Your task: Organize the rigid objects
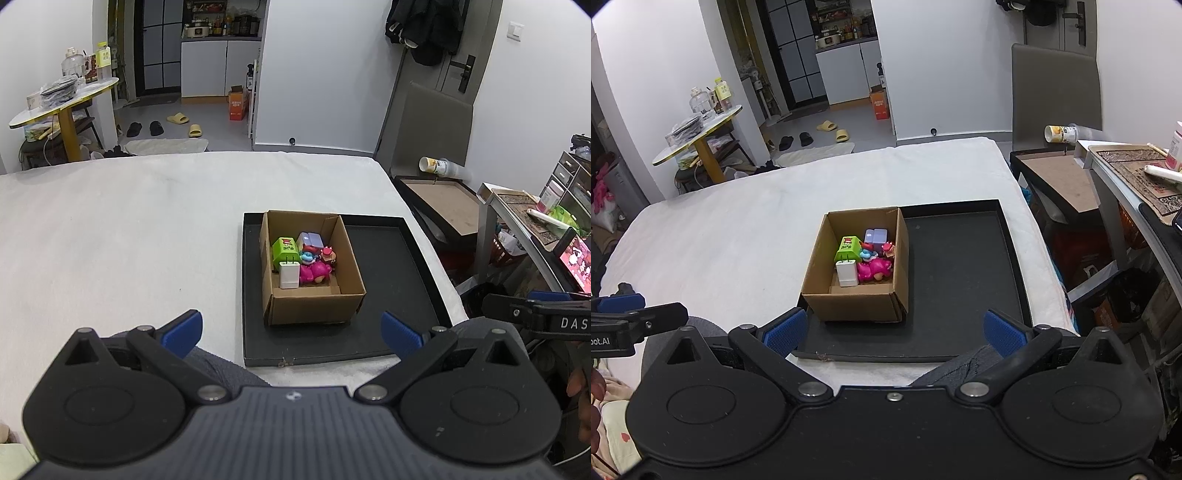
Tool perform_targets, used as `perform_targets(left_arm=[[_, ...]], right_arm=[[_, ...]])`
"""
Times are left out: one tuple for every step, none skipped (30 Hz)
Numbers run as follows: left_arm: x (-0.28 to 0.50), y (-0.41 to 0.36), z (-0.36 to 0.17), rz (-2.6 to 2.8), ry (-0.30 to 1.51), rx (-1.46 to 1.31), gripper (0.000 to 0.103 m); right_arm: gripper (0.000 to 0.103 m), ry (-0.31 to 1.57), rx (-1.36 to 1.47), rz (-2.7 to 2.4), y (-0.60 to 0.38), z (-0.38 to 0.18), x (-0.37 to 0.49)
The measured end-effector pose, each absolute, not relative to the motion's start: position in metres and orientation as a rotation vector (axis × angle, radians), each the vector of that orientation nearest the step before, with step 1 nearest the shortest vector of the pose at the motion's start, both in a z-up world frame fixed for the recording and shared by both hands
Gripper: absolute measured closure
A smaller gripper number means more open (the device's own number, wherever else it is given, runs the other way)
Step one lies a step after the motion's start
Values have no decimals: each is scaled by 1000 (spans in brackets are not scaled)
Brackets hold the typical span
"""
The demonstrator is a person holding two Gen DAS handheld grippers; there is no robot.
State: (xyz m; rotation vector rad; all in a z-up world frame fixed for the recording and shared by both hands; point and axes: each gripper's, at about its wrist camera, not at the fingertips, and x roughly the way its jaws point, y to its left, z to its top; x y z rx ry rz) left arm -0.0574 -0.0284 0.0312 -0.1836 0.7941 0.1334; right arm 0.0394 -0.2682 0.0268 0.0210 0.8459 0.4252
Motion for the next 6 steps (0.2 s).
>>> perform_targets(left_arm=[[-57, -29, 31, 134, 795, -183, 1], [-57, -29, 31, 135, 796, -182, 1], [-57, -29, 30, 135, 797, -182, 1], [-56, -29, 30, 135, 799, -182, 1], [-56, -29, 30, 134, 800, -183, 1], [-55, -28, 29, 134, 802, -183, 1]], right_arm=[[0, 848, 21, 425, -268, 26, 40], [0, 851, 20, 425, -267, 26, 40], [0, 851, 21, 426, -267, 25, 40], [0, 852, 21, 427, -266, 25, 40], [0, 852, 22, 429, -266, 24, 40], [0, 853, 22, 431, -266, 23, 40]])
